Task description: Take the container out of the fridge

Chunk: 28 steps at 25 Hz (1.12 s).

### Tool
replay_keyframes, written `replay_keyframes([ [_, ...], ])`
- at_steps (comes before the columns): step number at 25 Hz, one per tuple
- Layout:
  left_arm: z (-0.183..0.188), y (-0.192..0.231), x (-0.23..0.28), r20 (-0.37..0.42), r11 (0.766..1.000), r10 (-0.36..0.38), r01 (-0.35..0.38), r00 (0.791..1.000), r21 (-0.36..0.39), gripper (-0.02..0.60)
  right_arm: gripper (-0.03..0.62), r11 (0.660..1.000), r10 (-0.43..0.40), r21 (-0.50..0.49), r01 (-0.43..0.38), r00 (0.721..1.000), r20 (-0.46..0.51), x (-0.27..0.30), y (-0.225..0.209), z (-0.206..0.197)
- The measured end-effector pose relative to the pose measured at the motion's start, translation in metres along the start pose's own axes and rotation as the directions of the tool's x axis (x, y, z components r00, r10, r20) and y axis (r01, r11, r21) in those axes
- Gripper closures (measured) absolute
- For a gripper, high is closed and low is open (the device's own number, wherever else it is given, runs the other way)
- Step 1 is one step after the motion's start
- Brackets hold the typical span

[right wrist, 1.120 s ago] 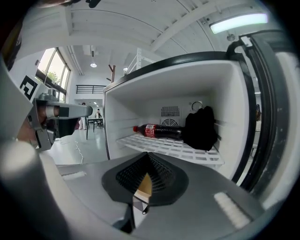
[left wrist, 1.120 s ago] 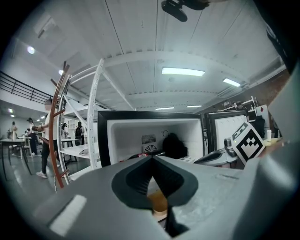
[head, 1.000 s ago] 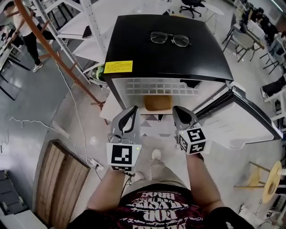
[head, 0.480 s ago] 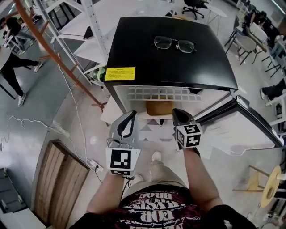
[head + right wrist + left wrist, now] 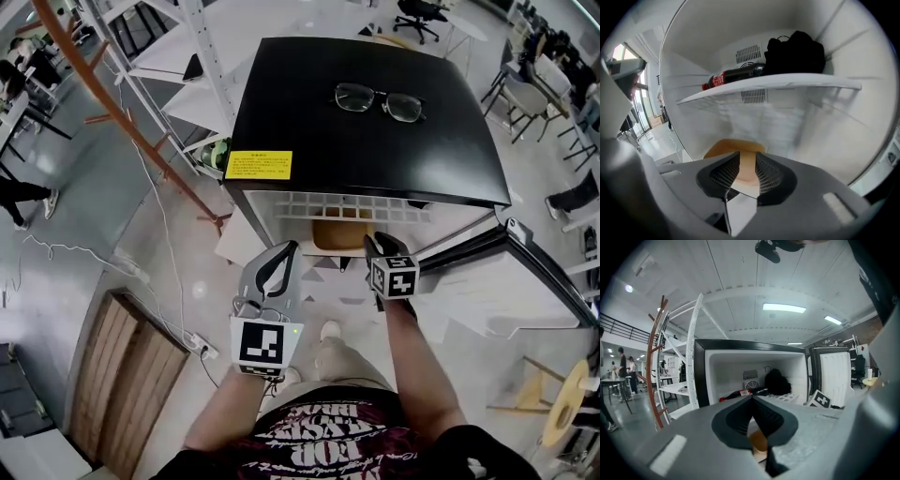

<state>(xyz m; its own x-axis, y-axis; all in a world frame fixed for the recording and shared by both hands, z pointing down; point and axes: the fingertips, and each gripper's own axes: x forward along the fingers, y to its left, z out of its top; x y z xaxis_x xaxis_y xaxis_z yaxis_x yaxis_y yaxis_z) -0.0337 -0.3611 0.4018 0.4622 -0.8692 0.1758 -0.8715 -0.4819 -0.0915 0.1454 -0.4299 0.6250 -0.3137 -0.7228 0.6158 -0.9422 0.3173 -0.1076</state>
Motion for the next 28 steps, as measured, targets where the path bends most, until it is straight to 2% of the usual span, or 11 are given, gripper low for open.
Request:
replay_keyframes([
  [5, -0.004, 0.004, 0.004, -0.013, 1.000, 0.006, -0.006, 1.000, -0.002, 0.581, 0.421, 0.999, -0.030, 0.024, 0.031, 0.999, -0.045, 0.019, -0.016, -0.015],
  [8, -0.008, 0.006, 0.006, -0.024, 1.000, 0.006, -0.006, 1.000, -0.002, 0.581, 0.427, 0.997, -0.031, 0.064, 0.037, 0.996, -0.081, 0.032, -0.024, -0.025],
  [12, -0.013, 0.005, 0.008, -0.039, 1.000, -0.005, 0.005, 0.999, -0.002, 0.581, 0.379, 0.991, -0.035, 0.125, 0.052, 0.990, -0.135, 0.046, -0.033, -0.040],
  [15, -0.014, 0.004, 0.007, -0.046, 1.000, -0.008, 0.008, 0.999, 0.002, 0.581, 0.376, 0.985, -0.045, 0.158, 0.070, 0.986, -0.160, 0.051, -0.036, -0.046],
  [18, -0.015, 0.005, 0.004, -0.053, 1.000, -0.007, 0.007, 0.999, 0.010, 0.581, 0.442, 0.983, -0.048, 0.168, 0.079, 0.982, -0.180, 0.057, -0.035, -0.051],
  [20, -0.017, 0.005, 0.000, -0.061, 1.000, -0.004, 0.005, 0.998, 0.010, 0.581, 0.450, 0.982, -0.054, 0.166, 0.087, 0.979, -0.198, 0.060, -0.033, -0.055],
  [23, -0.015, 0.004, -0.005, -0.065, 1.000, -0.007, 0.008, 0.998, 0.015, 0.581, 0.521, 0.981, -0.056, 0.168, 0.092, 0.977, -0.204, 0.060, -0.030, -0.056],
  [28, -0.014, -0.003, -0.014, -0.067, 1.000, -0.028, 0.028, 0.997, -0.002, 0.581, 0.543, 0.978, -0.064, 0.181, 0.106, 0.973, -0.223, 0.053, -0.030, -0.063],
])
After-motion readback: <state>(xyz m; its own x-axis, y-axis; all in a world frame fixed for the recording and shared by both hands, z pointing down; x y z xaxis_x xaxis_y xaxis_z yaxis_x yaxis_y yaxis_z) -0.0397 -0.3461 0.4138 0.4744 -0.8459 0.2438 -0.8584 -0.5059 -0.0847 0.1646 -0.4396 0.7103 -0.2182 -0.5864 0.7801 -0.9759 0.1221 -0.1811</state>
